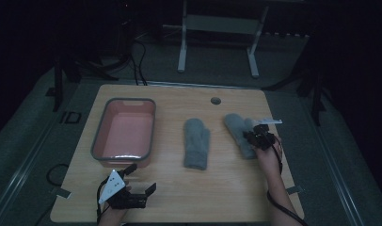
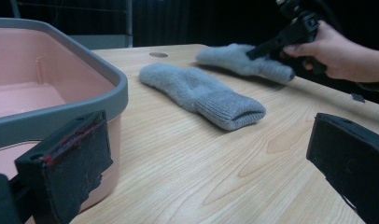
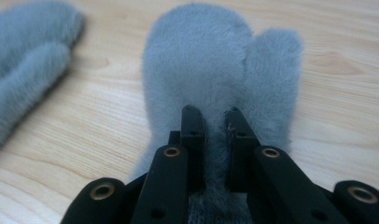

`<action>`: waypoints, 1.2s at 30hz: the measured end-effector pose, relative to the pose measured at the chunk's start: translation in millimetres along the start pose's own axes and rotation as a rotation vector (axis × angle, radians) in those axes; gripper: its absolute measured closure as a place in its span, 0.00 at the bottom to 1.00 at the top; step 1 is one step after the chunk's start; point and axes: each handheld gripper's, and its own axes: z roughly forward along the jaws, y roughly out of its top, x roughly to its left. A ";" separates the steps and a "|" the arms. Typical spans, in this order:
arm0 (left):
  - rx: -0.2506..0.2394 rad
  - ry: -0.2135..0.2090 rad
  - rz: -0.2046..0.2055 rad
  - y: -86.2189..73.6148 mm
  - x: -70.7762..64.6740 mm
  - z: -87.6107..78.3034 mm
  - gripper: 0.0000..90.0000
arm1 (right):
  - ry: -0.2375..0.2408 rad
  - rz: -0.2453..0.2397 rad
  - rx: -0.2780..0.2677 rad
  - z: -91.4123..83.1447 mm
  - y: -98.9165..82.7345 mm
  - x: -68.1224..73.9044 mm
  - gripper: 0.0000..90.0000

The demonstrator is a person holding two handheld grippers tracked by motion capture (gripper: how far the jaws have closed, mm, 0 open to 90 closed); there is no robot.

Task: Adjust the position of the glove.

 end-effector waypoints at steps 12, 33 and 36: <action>0.009 -0.011 0.007 -1.0 -1.3 2.8 0.00 | -0.159 0.164 -0.112 -60.2 -9.2 -2.1 0.90; 0.020 -0.022 0.026 -0.8 -3.7 4.0 0.00 | -0.172 0.197 -0.010 -13.3 -55.3 17.8 0.79; 0.021 -0.025 0.030 -0.8 -4.6 4.0 0.00 | -0.141 0.177 -0.013 -20.7 -50.7 15.3 0.67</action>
